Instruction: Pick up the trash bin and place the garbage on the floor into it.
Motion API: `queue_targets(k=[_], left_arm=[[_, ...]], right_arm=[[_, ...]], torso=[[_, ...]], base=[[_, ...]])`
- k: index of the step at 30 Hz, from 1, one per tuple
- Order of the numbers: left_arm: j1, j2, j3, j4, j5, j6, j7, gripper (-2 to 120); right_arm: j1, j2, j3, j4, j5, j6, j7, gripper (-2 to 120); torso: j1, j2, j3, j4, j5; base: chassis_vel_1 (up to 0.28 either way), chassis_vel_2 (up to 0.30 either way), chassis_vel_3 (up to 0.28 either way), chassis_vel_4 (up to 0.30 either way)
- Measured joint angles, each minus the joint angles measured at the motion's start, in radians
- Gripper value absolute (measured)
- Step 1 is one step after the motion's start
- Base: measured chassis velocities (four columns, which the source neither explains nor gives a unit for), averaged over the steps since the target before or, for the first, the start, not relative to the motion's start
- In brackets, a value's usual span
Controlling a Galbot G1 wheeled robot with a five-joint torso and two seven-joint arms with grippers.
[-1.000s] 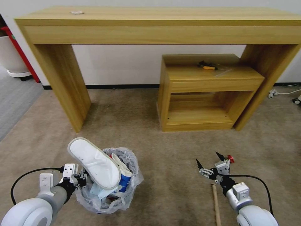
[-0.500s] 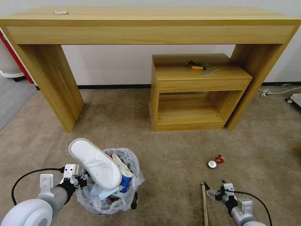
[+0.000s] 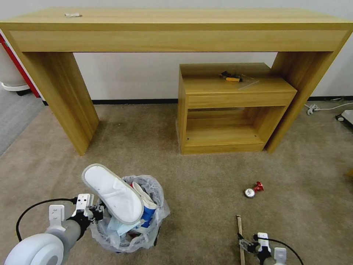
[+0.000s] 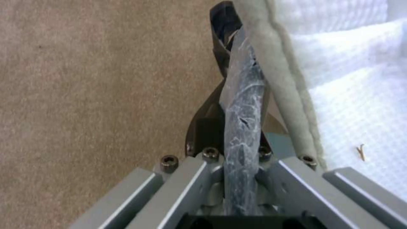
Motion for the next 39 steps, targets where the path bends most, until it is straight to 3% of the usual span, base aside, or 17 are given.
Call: queue_targets(k=[10,14,23,28,34,39], left_arm=[[-0.009,0.006,0.0,0.01,-0.001,0.0,0.011,0],[-0.009,0.007,-0.001,0.014,-0.001,0.0,0.013,0],[-0.012,0.011,-0.005,0.015,-0.004,0.0,0.015,0],[-0.013,0.011,-0.007,0.015,-0.006,0.0,0.016,0],[-0.015,0.011,-0.006,0.015,-0.007,0.0,0.016,0],[-0.013,0.011,-0.006,0.011,-0.008,0.0,0.017,0]], right_arm=[[0.04,0.032,-0.023,-0.049,-0.027,0.003,0.003,68],[0.05,0.039,-0.029,-0.068,-0.031,0.005,0.008,59],[0.071,0.053,-0.04,-0.091,-0.033,0.007,0.022,24],[0.07,0.053,-0.048,-0.086,-0.035,0.01,0.035,7],[0.056,0.048,-0.045,-0.066,-0.06,0.023,0.038,0],[0.027,0.038,-0.003,0.054,-0.116,0.04,0.035,0]], torso=[[0.0,0.0,0.0,0.0,-0.0001],[0.0,0.0,0.0,-0.0005,-0.0016],[0.0,0.0,0.0,-0.0009,-0.0016],[0.0,0.0,0.0,0.0009,0.001],[0.0,0.0,0.0,0.0007,0.0019],[0.0,0.0,0.0,0.0001,0.0007]], base=[[0.0,0.0,0.0,0.0],[0.0,0.0,0.0,0.0],[0.0,0.0,0.0,0.0],[0.0,0.0,0.0,0.0],[0.0,0.0,0.0,0.0],[0.0,0.0,0.0,0.0]])
